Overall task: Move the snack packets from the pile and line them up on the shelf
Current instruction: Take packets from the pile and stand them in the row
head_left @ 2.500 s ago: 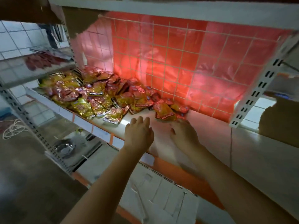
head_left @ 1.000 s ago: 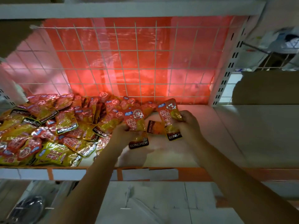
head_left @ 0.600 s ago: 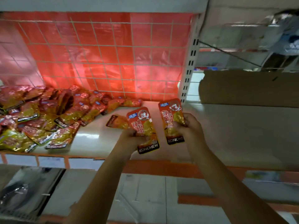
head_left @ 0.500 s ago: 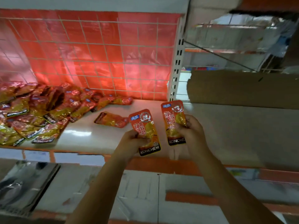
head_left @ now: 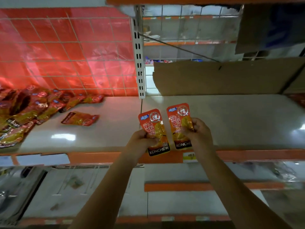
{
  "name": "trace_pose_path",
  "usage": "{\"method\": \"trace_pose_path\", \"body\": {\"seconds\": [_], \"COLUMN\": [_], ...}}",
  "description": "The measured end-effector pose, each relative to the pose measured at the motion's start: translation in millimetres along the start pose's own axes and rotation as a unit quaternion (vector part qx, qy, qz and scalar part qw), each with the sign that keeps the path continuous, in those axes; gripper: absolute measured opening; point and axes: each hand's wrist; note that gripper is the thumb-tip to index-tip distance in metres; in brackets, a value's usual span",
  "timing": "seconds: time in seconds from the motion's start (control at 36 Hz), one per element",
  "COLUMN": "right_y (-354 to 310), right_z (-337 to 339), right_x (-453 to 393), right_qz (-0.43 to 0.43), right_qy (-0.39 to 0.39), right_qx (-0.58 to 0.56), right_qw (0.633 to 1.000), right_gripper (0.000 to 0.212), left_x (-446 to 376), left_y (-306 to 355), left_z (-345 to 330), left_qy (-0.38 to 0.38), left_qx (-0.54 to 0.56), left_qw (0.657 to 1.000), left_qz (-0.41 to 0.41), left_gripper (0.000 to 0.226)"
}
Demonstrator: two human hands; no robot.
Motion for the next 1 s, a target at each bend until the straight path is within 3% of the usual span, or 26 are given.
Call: {"method": "trace_pose_path", "body": {"seconds": [0.28,0.42,0.53,0.64,0.78,0.89,1.0], "right_y": [20.5,23.3,26.6,33.0,35.8,37.6,35.3], "right_z": [114.9,201.7,286.0,359.8,421.7,461.4,490.1], "right_x": [-27.4,-49.5,-71.8,-88.7,-107.2,-122.6,-138.3], "right_qz": [0.059,0.087,0.1,0.09,0.09,0.08,0.088], "right_qy": [0.052,0.055,0.083,0.121,0.143,0.175,0.188], "right_qx": [0.036,0.068,0.11,0.184,0.191,0.157,0.2], "right_qw": [0.996,0.992,0.985,0.971,0.967,0.969,0.958], "right_gripper": [0.024,0.031,0.023,0.018,0.017,0.038,0.062], "left_x": [-14.9,-33.4,-48.2,-55.7,-68.6,-79.6,-87.4], "left_y": [-3.0,0.6,3.6,2.9,2.1,3.1,1.7], "left_z": [-109.3,-202.5,-283.7,-351.6,-406.6,-441.8,-467.6], "left_qy": [-0.08,-0.068,-0.043,-0.025,-0.023,-0.034,-0.037], "left_qx": [-0.015,-0.053,-0.069,-0.05,-0.047,-0.051,-0.058], "left_qw": [0.997,0.995,0.994,0.996,0.997,0.997,0.997], "left_qz": [-0.007,-0.046,-0.078,-0.071,-0.058,-0.048,-0.047], "left_gripper": [0.032,0.028,0.028,0.026,0.025,0.024,0.027]}}
Point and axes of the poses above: each hand's wrist, its own x-axis away from the middle knuckle, its own z-axis out of the back of the hand, y = z × x
